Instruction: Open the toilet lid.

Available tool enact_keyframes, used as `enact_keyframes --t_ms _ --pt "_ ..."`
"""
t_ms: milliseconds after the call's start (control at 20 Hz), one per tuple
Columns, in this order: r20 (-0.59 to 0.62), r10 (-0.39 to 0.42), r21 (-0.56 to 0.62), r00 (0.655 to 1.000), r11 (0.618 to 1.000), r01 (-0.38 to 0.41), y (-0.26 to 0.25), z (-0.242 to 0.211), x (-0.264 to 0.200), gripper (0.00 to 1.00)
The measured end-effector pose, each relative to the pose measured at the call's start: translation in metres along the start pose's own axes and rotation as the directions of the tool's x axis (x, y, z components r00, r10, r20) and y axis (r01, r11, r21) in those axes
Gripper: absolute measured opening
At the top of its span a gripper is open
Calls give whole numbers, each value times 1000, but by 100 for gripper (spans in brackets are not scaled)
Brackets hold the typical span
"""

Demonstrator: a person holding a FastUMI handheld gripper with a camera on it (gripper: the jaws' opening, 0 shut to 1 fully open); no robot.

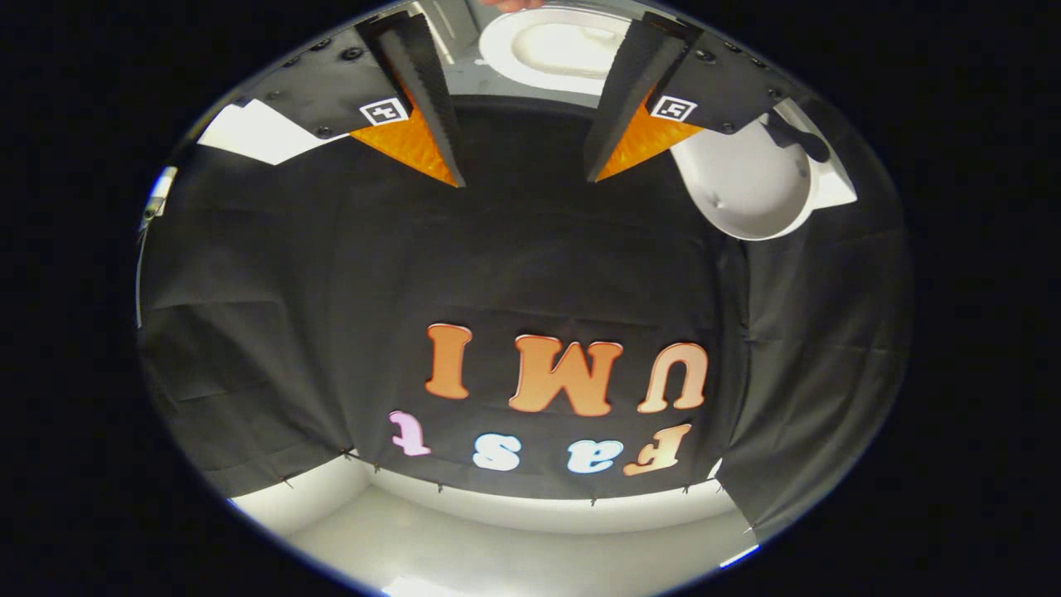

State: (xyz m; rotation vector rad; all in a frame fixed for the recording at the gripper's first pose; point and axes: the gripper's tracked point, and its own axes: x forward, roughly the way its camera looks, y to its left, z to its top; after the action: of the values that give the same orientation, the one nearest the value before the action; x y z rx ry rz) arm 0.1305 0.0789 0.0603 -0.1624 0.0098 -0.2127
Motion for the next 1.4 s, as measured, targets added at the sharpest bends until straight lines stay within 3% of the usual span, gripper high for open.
enact_keyframes --t_ms 350,700,900,1050,1400 --pt "7 -74 56 997 996 74 -96 -2 -37 91" --pt "-17 -80 73 997 994 81 -167 -55 -76 91" --pt "-1 -212 62 977 975 211 -215 -78 -88 92" --pt "-23 -253 82 967 964 254 -225 -96 -94 92" --pt "-6 -268 77 963 960 268 -228 -93 -94 93"
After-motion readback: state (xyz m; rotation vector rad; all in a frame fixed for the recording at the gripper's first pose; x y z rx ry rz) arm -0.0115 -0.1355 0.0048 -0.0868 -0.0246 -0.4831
